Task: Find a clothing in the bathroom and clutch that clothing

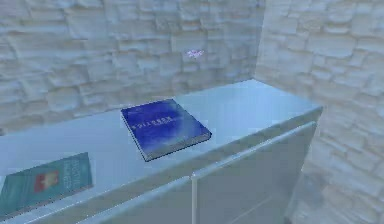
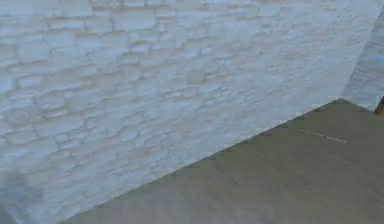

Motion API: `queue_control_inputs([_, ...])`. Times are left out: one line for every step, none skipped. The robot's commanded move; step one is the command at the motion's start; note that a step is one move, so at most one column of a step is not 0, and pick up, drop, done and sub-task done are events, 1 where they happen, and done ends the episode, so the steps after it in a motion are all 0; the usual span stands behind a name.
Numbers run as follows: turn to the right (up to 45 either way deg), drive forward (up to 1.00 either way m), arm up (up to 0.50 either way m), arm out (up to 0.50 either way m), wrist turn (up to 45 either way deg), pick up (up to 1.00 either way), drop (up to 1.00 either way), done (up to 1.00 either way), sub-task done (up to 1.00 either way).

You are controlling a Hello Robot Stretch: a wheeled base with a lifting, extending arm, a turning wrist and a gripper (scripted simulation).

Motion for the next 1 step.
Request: queue_control_inputs([45.0,0.0,0.0,0.0,0.0,0.0,0.0,0.0,0.0])
